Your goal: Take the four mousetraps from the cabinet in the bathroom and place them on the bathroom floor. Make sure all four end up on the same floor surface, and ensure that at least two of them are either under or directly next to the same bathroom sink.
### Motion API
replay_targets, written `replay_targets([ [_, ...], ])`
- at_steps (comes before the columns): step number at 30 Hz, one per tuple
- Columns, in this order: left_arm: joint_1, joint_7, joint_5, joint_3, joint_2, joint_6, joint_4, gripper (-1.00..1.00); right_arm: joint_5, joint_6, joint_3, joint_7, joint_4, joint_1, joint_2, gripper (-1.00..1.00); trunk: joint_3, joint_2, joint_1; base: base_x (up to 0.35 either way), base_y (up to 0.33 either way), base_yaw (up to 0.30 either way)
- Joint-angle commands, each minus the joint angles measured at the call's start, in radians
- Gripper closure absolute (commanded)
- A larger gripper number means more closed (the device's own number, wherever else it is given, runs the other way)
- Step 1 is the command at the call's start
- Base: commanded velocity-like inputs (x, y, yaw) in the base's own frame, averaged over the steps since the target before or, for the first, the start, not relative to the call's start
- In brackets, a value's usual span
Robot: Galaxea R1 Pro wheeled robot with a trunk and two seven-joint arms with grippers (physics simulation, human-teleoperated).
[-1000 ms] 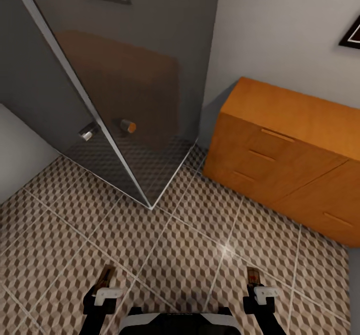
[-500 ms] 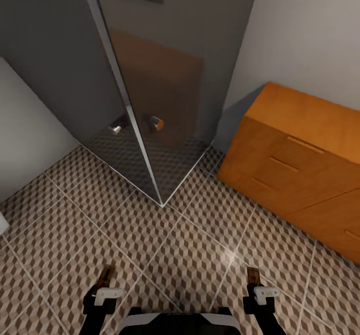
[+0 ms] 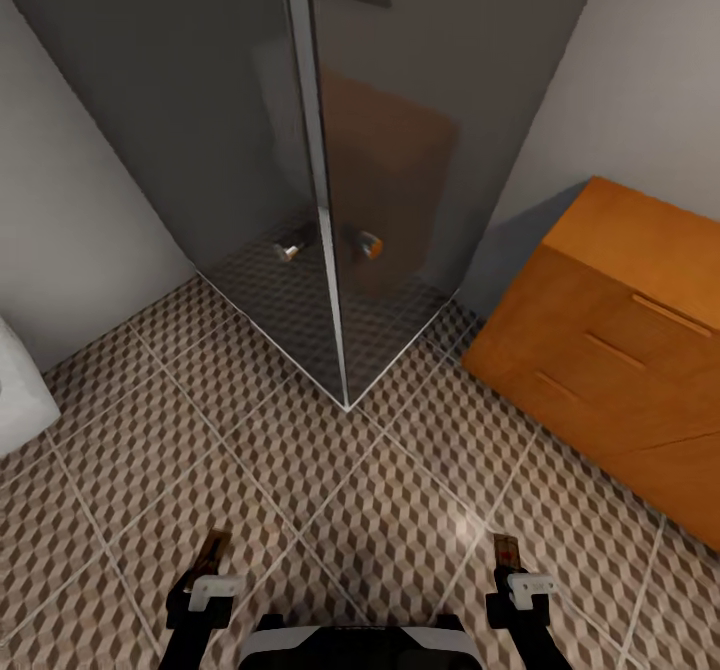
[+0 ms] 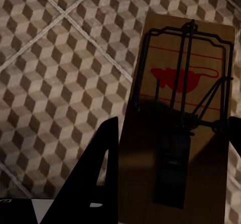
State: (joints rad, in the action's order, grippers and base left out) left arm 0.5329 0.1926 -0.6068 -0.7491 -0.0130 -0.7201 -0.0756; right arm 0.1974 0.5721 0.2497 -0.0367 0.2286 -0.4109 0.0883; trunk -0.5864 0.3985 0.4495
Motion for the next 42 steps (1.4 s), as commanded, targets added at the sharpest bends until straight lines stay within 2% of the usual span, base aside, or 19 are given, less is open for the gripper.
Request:
replay_targets([
  [1,0.001,0.007,0.004,-0.007,0.001,-0.002,-0.003,1.00,0.010,0.003,0.008,0.001,0.000,0.000,0.001,1.00,-0.001,0.001,0.000,0.000,0.000,0.244],
  [25,0.001,0.007,0.004,-0.007,0.001,-0.002,-0.003,1.00,0.010,0.003,0.008,0.001,0.000,0.000,0.001,1.00,-0.001,0.001,0.000,0.000,0.002,0.243],
  [42,0.001,0.007,0.004,-0.007,0.001,-0.002,-0.003,1.00,0.010,0.003,0.008,0.001,0.000,0.000,0.001,1.00,-0.001,0.001,0.000,0.083,0.132,0.243],
])
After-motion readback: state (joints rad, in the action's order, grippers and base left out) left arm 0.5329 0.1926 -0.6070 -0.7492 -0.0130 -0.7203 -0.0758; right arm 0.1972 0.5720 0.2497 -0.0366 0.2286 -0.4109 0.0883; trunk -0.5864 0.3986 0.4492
